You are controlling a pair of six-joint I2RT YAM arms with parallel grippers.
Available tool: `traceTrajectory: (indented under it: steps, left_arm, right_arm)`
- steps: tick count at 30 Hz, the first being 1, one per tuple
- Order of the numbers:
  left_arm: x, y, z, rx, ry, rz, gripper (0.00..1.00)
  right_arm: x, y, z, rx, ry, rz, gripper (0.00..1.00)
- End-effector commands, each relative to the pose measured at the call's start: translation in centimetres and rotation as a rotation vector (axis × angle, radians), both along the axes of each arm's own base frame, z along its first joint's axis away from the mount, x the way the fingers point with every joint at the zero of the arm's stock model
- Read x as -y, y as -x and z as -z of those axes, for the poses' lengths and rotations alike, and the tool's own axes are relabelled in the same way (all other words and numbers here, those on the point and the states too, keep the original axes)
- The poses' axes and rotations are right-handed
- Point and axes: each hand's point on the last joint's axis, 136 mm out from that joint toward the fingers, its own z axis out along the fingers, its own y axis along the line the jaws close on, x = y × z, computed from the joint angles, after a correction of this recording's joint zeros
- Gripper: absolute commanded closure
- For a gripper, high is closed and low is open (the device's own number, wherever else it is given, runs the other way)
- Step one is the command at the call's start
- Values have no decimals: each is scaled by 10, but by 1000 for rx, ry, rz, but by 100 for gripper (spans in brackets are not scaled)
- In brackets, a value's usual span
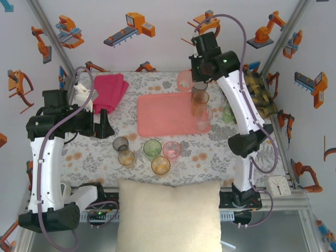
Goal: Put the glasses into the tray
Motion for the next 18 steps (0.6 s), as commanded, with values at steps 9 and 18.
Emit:
traceTrajectory:
  steps: [9,18]
  left_arm:
    - [2,5,-4,11,20,1,3]
    - [2,7,-4,4,33,-7,3]
  right_arm:
    - [-37,-46,42,47,4,39,100]
    - [-42,-68,91,8,57,73,100]
